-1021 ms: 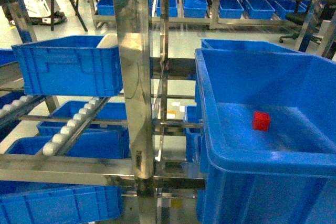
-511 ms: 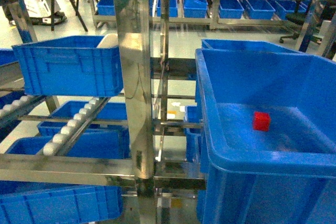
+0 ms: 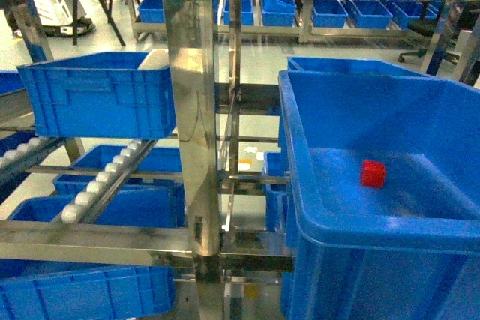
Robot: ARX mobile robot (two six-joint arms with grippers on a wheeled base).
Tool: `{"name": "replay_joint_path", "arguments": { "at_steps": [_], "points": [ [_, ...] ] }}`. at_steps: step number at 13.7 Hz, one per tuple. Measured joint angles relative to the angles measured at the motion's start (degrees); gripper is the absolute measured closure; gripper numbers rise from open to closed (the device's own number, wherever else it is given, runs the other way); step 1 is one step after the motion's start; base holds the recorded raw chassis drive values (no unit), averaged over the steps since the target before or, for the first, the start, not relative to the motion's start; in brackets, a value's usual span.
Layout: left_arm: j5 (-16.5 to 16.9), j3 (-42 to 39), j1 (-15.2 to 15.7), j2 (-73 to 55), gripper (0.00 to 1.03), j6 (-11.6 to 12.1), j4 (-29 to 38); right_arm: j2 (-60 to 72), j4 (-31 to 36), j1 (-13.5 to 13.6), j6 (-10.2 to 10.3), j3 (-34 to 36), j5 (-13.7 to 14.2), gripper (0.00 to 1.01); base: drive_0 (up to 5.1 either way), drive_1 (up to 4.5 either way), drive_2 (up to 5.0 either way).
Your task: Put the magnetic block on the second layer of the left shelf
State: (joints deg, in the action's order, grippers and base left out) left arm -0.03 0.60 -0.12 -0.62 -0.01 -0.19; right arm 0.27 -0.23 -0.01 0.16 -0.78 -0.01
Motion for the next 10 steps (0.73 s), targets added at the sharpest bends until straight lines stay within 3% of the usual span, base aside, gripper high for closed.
{"name": "replay_joint_path", "arguments": {
  "at_steps": [5,6,10],
  "points": [
    [0.0,0.0,0.0,0.0,0.05,0.0,0.0,0.0,0.0,0.0,0.0,0.0,0.0,0.04,0.0,0.0,0.0],
    [0.0,0.0,0.0,0.0,0.05,0.0,0.0,0.0,0.0,0.0,0.0,0.0,0.0,0.01,0.0,0.0,0.0],
    [0.0,0.0,0.0,0.0,0.05,0.0,0.0,0.0,0.0,0.0,0.0,0.0,0.0,0.03,0.0,0.0,0.0]
  ]
}}
